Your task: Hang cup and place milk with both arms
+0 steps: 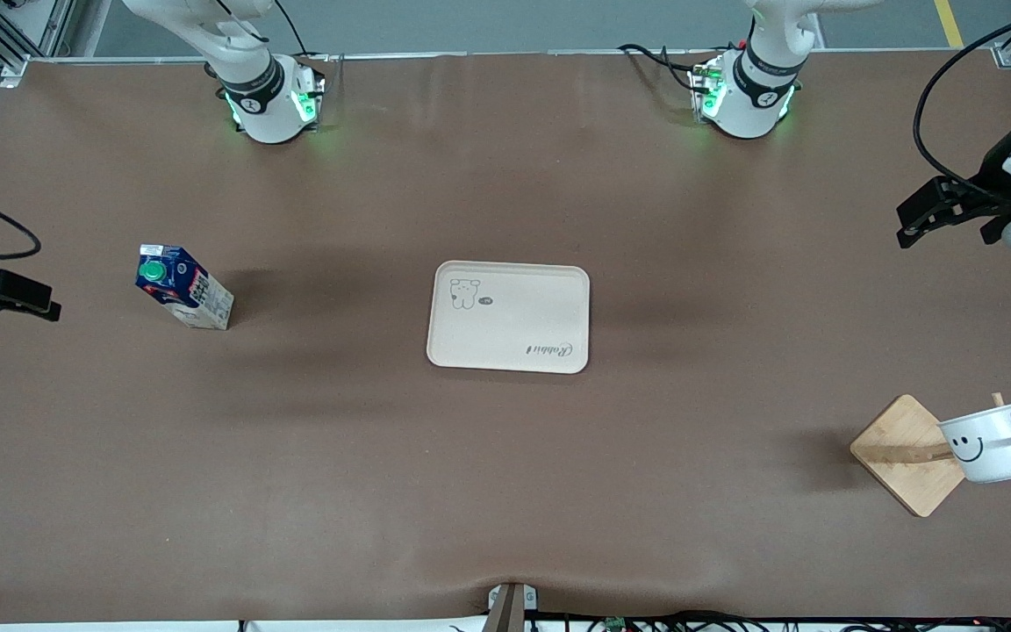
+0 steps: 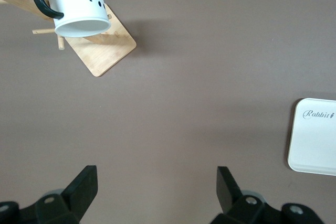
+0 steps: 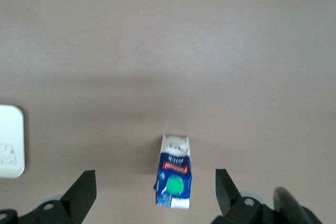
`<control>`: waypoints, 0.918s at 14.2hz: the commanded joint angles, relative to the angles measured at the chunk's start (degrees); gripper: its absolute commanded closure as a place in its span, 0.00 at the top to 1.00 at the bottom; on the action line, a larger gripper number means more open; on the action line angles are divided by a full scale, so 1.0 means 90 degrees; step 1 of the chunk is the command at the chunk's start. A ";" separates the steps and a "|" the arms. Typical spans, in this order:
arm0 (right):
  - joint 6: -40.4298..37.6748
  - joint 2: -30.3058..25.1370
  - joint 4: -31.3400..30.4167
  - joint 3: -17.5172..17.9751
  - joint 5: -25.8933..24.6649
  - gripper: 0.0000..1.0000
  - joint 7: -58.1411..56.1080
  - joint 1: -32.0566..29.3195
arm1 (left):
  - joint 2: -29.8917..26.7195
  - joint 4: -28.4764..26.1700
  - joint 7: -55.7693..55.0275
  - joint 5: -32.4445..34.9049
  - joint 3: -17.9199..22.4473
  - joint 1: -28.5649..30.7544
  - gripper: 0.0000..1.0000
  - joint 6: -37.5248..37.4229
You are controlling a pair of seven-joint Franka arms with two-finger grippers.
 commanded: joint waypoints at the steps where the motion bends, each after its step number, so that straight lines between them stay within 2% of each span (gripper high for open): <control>1: -0.0769 -0.0457 -0.0179 -0.0006 -0.0076 1.00 -0.0024 0.0168 | -0.0091 -0.0030 -0.0016 -0.0128 -0.0013 0.0033 1.00 -0.0035; 3: -0.0966 -0.0488 -0.0150 0.0013 0.0030 1.00 -0.0004 -0.0015 | -0.0111 -0.0040 -0.0016 -0.0128 -0.0013 0.0033 1.00 -0.0035; 5: -0.1074 -0.0575 -0.0131 -0.0026 -0.0164 1.00 -0.0043 0.0003 | -0.0120 -0.0040 -0.0016 -0.0128 -0.0013 0.0043 1.00 -0.0035; 6: -0.1104 -0.0827 -0.0208 -0.0026 -0.0068 1.00 -0.0033 -0.0055 | -0.0120 -0.0030 -0.0016 -0.0128 -0.0013 0.0043 1.00 -0.0035; 9: -0.1222 -0.1394 -0.0793 -0.0006 -0.0057 1.00 -0.0014 -0.0027 | -0.0140 -0.0040 0.0042 -0.0128 -0.0013 0.0062 1.00 -0.0055; 13: -0.0823 -0.2039 -0.1778 -0.0026 0.0196 1.00 -0.0004 -0.0017 | -0.0189 -0.0030 0.0111 -0.0128 0.0006 0.0072 1.00 -0.0065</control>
